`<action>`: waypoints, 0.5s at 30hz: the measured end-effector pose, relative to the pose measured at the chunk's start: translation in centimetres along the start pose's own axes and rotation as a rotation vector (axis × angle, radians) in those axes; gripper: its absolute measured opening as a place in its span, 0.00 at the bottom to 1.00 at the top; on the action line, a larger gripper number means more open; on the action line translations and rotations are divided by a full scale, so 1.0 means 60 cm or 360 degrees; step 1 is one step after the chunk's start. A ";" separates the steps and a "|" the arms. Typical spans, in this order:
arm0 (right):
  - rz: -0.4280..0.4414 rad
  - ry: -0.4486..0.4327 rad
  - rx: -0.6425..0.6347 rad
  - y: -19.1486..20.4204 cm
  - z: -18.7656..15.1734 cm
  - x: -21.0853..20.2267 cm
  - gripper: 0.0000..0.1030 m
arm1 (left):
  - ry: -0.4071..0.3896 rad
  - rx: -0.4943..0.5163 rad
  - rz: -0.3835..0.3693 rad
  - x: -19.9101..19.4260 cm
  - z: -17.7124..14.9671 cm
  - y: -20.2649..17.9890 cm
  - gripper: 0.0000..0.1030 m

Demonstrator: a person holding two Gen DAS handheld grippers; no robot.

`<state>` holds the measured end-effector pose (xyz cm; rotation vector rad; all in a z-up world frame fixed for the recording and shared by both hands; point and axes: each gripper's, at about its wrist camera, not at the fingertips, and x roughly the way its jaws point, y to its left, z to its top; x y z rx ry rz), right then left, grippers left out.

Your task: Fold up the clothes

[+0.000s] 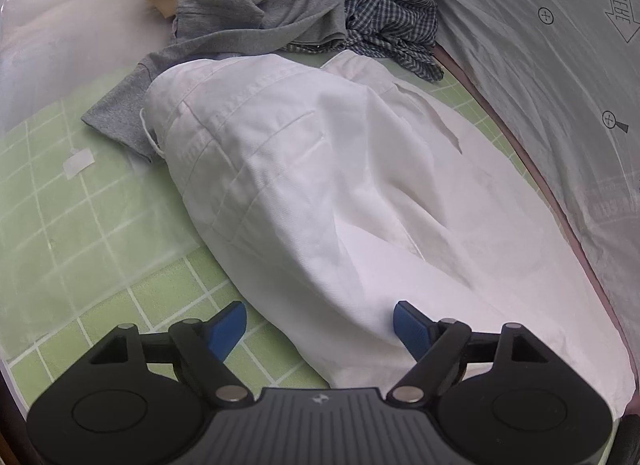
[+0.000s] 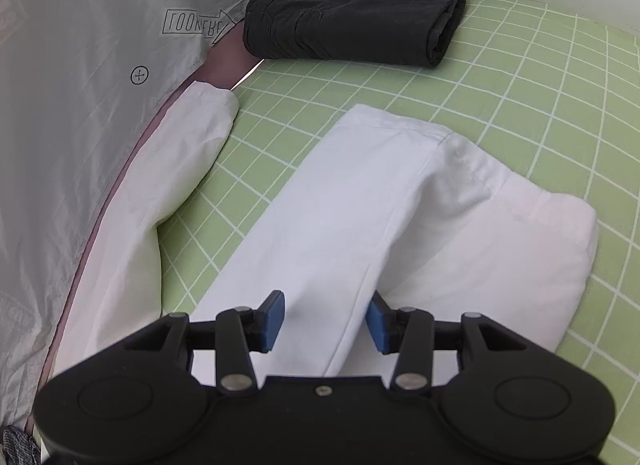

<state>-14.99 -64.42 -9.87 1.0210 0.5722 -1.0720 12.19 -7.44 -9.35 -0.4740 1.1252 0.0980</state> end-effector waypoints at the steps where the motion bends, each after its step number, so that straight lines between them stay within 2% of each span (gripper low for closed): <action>1: -0.0006 0.0000 -0.0004 0.000 0.001 0.002 0.45 | 0.0005 -0.0016 0.0010 0.007 0.002 0.001 0.79; 4: -0.0032 -0.0006 0.0001 -0.003 0.007 0.006 0.41 | -0.0009 -0.0055 0.0044 0.021 0.009 0.000 0.76; 6: -0.0029 -0.0021 0.0007 -0.007 0.012 0.005 0.18 | -0.0026 -0.0055 0.0039 0.024 0.018 -0.004 0.50; 7: -0.0014 -0.0035 0.0002 -0.008 0.013 0.002 0.12 | -0.0031 -0.0054 0.0030 0.025 0.023 -0.007 0.41; 8: 0.0003 -0.0049 -0.0004 -0.009 0.015 -0.002 0.04 | -0.0037 -0.0052 0.0030 0.025 0.028 -0.010 0.27; 11: 0.0070 -0.0107 -0.0033 -0.008 0.018 -0.020 0.02 | -0.0070 -0.0025 0.0064 0.015 0.041 -0.023 0.11; 15: 0.0139 -0.0244 -0.0062 0.008 0.022 -0.088 0.02 | -0.0176 0.0053 0.0054 -0.035 0.059 -0.046 0.08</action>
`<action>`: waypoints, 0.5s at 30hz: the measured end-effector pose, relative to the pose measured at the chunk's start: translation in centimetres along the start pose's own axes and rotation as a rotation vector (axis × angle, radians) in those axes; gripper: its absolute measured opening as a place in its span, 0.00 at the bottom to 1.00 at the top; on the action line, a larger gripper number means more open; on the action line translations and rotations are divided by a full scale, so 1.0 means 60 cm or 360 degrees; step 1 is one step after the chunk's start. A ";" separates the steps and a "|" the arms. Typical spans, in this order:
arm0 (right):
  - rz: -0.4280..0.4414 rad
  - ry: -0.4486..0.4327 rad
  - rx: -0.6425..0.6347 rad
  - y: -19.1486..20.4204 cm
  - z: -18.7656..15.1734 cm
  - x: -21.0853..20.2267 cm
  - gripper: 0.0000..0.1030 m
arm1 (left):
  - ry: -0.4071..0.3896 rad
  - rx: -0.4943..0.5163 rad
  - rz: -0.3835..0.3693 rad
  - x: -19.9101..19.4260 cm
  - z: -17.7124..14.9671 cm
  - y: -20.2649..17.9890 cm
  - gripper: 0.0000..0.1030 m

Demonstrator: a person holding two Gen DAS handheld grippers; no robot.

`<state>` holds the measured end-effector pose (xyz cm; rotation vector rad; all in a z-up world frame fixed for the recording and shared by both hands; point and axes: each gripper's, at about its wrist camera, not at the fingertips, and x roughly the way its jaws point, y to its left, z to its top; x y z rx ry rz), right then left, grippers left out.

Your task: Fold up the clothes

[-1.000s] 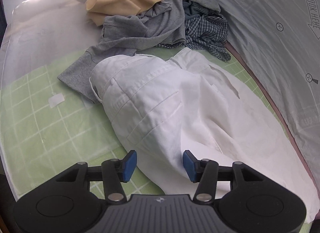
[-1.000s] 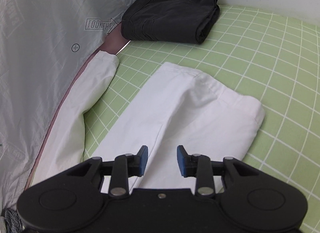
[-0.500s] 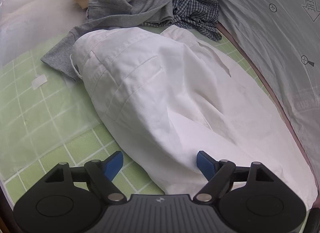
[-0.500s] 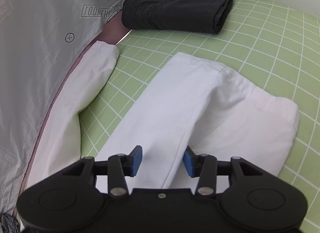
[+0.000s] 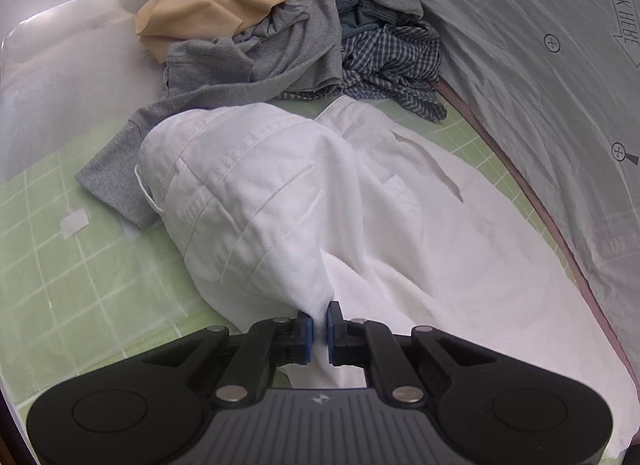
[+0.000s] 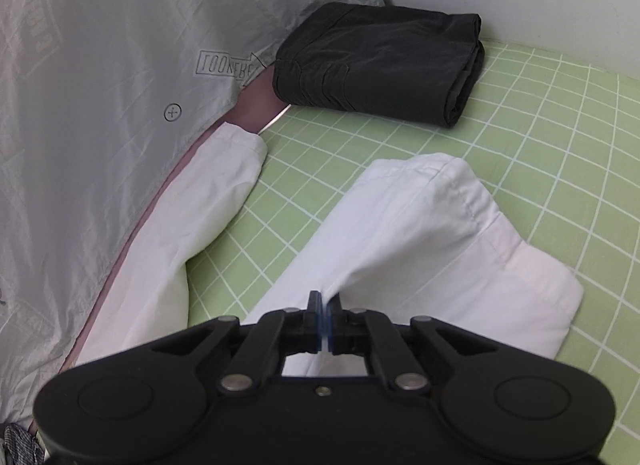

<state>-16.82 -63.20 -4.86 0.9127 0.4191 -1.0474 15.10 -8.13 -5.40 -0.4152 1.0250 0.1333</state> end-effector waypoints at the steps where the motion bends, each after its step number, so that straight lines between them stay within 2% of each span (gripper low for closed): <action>1: 0.0023 -0.0044 -0.0001 0.006 0.005 -0.025 0.02 | -0.0039 0.0038 -0.0006 -0.019 0.007 -0.005 0.07; 5: 0.0047 -0.0250 -0.0052 0.015 0.010 -0.156 0.02 | -0.0202 0.0235 -0.0002 -0.097 0.032 -0.018 0.06; 8: 0.0009 -0.0286 -0.0042 -0.013 -0.008 -0.234 0.02 | -0.0215 0.0341 0.0027 -0.115 0.036 -0.010 0.06; 11: -0.0099 -0.0166 -0.0025 -0.062 -0.051 -0.253 0.02 | -0.0140 0.0433 0.0102 -0.092 0.023 0.000 0.06; 13: -0.0196 -0.0029 -0.0033 -0.097 -0.091 -0.238 0.02 | -0.0066 0.0524 0.0180 -0.069 0.001 0.012 0.08; 15: -0.0267 0.0101 0.0011 -0.131 -0.131 -0.214 0.03 | -0.0033 0.0566 0.0205 -0.062 -0.020 0.026 0.12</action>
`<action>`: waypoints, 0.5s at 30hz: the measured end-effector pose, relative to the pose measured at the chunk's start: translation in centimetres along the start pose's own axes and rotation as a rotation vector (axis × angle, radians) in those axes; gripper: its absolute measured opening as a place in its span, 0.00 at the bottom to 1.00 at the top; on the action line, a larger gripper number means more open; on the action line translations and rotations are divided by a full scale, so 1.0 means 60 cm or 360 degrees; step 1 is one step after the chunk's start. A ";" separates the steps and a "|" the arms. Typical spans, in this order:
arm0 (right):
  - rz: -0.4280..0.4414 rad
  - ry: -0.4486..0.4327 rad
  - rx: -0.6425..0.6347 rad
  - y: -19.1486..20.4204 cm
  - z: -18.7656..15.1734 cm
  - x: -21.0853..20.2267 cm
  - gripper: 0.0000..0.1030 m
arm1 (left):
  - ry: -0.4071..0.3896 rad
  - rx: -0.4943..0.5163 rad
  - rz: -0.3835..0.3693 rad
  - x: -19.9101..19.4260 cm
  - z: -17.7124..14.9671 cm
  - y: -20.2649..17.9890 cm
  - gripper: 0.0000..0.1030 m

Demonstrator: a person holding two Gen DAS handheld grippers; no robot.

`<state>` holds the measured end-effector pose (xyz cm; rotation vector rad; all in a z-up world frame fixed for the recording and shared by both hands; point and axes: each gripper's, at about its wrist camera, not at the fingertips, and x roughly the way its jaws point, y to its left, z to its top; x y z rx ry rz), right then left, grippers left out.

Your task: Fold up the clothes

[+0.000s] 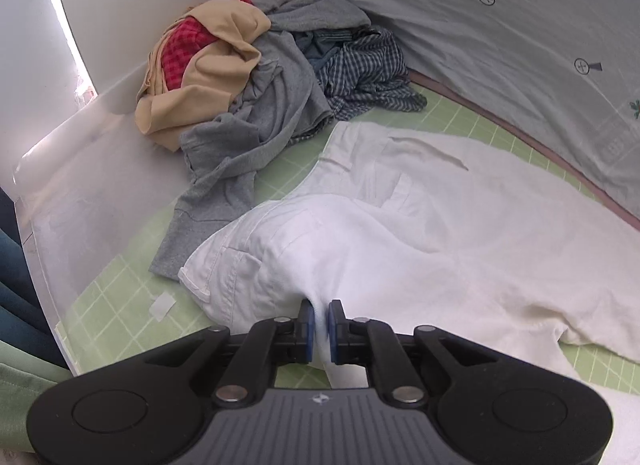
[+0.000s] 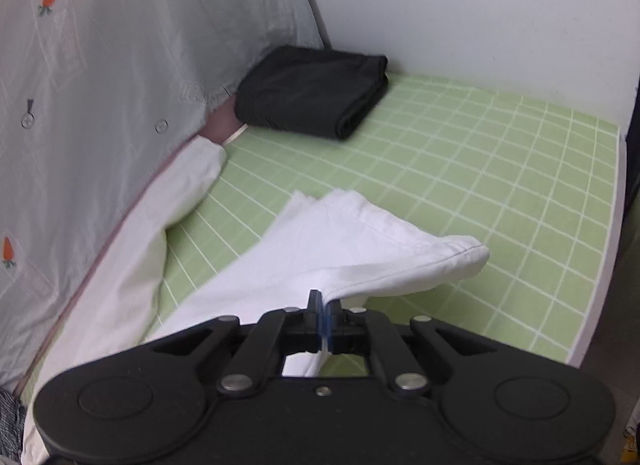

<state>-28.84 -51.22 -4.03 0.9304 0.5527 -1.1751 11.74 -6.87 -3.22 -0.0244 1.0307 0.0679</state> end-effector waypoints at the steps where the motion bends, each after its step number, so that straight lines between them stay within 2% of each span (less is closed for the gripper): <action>1: -0.0021 0.0050 0.0000 -0.008 -0.013 0.009 0.03 | 0.0006 0.0013 -0.0006 -0.002 -0.009 0.001 0.13; 3: -0.0060 0.0145 -0.0006 -0.024 -0.038 0.025 0.07 | -0.0002 0.0042 -0.0013 -0.010 -0.024 0.003 0.22; 4: -0.0068 0.0132 -0.0036 -0.023 -0.040 0.020 0.10 | -0.0014 0.0053 -0.0015 -0.016 -0.030 0.003 0.25; 6: -0.0081 0.0090 -0.0102 -0.019 -0.042 0.007 0.26 | -0.0038 0.0068 -0.0021 -0.027 -0.041 0.003 0.31; 7: -0.0088 0.0069 -0.0136 -0.017 -0.043 0.000 0.28 | -0.0047 0.0066 -0.0021 -0.033 -0.045 0.004 0.31; 10: -0.0090 -0.0032 -0.0238 -0.005 -0.023 -0.017 0.30 | -0.0076 0.0064 0.0009 -0.055 -0.057 -0.001 0.42; 12: -0.0098 -0.0114 -0.0304 0.003 -0.004 -0.028 0.40 | -0.0115 0.0091 0.0047 -0.069 -0.064 -0.010 0.49; 15: -0.0073 -0.0171 -0.0356 0.010 0.029 -0.024 0.42 | -0.0173 0.0139 0.0059 -0.088 -0.071 -0.035 0.55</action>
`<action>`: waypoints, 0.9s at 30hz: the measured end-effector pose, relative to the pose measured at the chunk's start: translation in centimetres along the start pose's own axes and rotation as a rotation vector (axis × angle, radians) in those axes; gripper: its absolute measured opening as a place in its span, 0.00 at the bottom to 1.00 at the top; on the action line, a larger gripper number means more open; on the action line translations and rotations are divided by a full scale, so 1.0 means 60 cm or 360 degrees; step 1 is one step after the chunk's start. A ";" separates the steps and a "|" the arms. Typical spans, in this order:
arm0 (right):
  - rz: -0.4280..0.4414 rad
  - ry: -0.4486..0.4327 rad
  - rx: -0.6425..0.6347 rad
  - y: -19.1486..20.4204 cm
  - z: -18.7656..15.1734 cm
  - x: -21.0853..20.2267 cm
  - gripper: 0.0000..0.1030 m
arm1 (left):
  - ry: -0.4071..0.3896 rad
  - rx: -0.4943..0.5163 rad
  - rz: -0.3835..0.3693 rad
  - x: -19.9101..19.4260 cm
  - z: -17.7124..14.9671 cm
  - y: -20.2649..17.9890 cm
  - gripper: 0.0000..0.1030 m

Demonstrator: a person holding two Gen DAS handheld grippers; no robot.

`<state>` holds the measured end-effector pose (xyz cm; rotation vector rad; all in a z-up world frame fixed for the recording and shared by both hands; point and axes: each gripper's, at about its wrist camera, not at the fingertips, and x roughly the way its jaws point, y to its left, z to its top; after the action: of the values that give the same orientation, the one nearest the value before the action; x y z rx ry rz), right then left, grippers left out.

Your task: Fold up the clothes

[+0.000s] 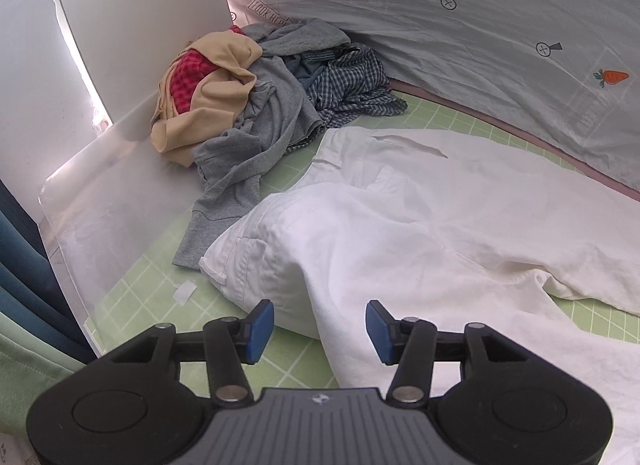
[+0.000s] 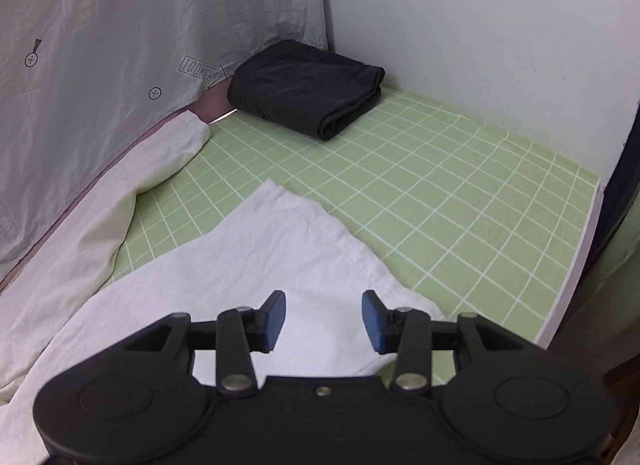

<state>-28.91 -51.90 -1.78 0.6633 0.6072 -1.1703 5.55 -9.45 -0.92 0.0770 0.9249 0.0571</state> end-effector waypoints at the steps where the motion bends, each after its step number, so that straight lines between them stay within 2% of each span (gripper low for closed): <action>1: 0.0011 -0.0001 -0.0016 -0.001 0.012 0.009 0.42 | -0.0014 0.0010 -0.0006 -0.004 -0.001 -0.009 0.56; 4: 0.0031 0.0007 -0.0084 0.002 0.043 0.046 0.42 | -0.0035 0.0045 -0.0042 -0.009 -0.005 -0.043 0.60; 7: 0.0107 0.0023 -0.0146 0.010 0.071 0.092 0.42 | -0.0027 0.0094 -0.0079 0.001 -0.014 -0.085 0.64; 13: 0.0233 0.0157 -0.0191 0.031 0.119 0.234 0.47 | 0.0153 0.0150 -0.0156 0.061 -0.025 -0.172 0.66; 17: 0.0281 0.0197 -0.0293 0.050 0.140 0.313 0.58 | 0.0279 0.0192 -0.0132 0.107 -0.020 -0.224 0.67; 21: 0.0415 0.0265 -0.0297 0.053 0.149 0.376 0.67 | 0.0328 0.0172 -0.0087 0.113 -0.012 -0.247 0.67; 25: 0.0417 0.0231 -0.0547 0.067 0.145 0.396 0.66 | 0.0316 0.0209 -0.0045 0.106 -0.008 -0.258 0.67; 27: 0.0431 0.0220 -0.0664 0.073 0.146 0.398 0.53 | 0.0333 0.0203 -0.0014 0.107 -0.008 -0.261 0.67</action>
<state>-17.34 -72.16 -12.81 0.4521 0.8223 -0.7190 9.26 -24.48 -7.75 0.1882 1.1376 -0.0021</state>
